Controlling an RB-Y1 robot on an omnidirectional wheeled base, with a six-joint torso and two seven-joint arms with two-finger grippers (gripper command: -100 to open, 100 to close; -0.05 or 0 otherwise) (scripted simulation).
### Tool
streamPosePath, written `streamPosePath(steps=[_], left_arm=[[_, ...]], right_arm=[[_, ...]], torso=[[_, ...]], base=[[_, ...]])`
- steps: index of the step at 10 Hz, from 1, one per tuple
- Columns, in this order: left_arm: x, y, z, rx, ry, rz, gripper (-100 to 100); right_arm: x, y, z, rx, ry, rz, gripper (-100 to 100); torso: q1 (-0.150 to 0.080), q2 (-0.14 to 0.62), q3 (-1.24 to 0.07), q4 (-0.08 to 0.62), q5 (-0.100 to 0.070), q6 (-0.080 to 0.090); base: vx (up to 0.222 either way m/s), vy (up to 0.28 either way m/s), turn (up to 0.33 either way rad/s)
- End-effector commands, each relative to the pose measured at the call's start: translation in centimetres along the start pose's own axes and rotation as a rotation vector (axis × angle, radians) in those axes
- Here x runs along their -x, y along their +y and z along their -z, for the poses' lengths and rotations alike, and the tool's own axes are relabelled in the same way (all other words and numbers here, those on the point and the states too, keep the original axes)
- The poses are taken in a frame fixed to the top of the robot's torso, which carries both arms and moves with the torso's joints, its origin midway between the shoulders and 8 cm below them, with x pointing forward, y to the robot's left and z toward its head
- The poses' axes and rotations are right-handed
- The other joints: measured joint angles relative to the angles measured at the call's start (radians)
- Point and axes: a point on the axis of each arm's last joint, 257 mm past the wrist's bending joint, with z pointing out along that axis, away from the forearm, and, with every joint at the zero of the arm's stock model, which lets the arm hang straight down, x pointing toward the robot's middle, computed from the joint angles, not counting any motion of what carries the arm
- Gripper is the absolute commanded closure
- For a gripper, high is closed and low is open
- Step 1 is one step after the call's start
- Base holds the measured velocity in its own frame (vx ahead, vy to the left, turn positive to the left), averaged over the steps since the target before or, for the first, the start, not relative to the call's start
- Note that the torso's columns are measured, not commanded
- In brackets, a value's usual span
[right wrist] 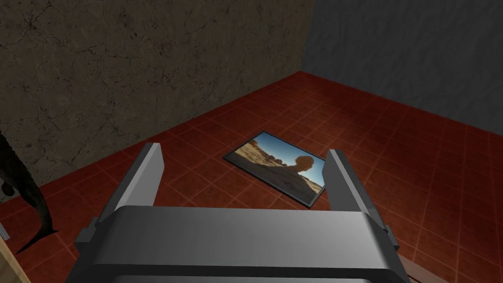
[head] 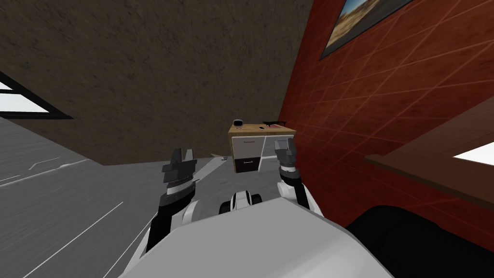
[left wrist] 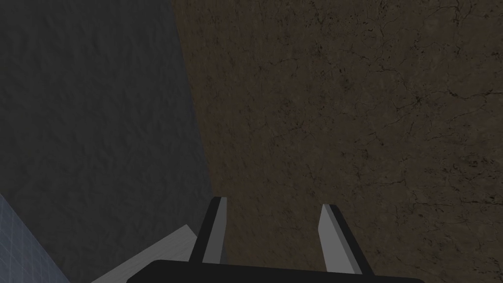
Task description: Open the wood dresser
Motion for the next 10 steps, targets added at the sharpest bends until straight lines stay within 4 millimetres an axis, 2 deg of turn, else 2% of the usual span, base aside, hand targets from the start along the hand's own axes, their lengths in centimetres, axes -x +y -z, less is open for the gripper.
streamPosePath(steps=[1, 10], left_arm=[[0.0, 0.0, 0.0, 0.000, 0.000, 0.000, 0], [0.0, 0.0, 0.0, 0.000, 0.000, 0.000, 0]], right_arm=[[-0.7, -1.0, 0.3, -0.025, 0.059, -0.083, -100], [-0.9, -3.9, 1.6, -0.098, 0.085, -0.378, -100]], torso=[[0.000, 0.000, 0.000, 0.000, 0.000, 0.000], [0.000, 0.001, 0.000, 0.000, 0.000, 0.000]], base=[[0.040, 0.005, 0.034], [0.034, 0.002, 0.026]])
